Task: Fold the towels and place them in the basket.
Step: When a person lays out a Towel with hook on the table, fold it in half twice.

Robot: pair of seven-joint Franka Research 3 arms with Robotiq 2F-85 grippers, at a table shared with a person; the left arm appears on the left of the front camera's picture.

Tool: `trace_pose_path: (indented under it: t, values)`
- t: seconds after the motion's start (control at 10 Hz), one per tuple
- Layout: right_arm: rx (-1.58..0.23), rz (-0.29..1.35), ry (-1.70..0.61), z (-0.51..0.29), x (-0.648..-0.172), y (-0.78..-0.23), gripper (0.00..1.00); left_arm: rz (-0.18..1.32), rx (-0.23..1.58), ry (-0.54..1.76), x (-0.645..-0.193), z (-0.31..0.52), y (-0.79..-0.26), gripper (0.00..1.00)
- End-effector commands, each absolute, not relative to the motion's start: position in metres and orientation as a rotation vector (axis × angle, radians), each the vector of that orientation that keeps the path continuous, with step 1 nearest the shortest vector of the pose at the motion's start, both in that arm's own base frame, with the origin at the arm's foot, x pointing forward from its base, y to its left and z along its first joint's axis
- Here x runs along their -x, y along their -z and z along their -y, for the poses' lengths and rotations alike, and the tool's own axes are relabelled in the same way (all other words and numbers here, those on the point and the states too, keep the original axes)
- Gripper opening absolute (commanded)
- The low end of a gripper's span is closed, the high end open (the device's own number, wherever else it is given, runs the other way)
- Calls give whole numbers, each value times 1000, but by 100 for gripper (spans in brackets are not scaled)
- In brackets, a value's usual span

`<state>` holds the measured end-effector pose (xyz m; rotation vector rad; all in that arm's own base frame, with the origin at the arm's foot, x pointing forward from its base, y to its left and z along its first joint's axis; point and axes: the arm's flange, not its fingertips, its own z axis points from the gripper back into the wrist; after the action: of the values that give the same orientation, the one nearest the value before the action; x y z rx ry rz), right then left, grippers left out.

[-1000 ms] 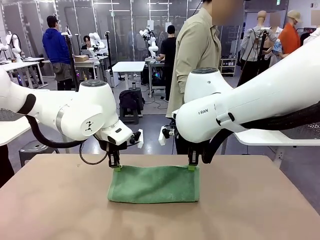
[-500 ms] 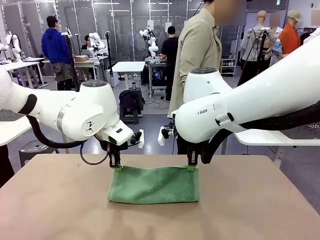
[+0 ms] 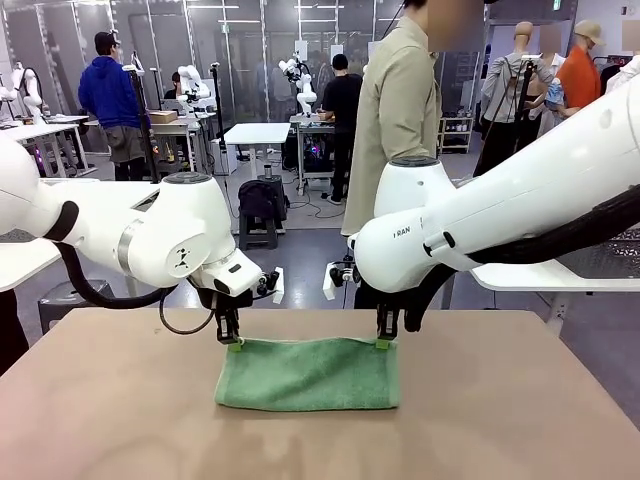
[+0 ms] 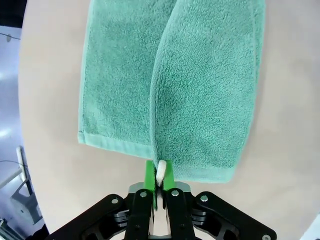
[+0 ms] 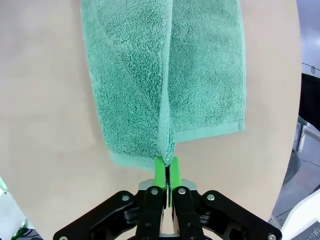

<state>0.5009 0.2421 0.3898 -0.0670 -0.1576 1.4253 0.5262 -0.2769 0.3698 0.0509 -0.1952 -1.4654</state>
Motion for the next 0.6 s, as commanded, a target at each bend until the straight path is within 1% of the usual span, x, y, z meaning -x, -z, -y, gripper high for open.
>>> trace_pose_path:
  t: [0.0,0.2,0.5]
  values:
    - [46,173,-1453,-241,-515,-384,4,210,6,1497,-539,277,-362,7]
    - [39,163,-1447,-241,-524,-375,4,213,-7,1510,-546,280,-353,7]
    - [36,159,-1462,-238,-540,-365,4,264,-61,1499,-558,280,-347,7]
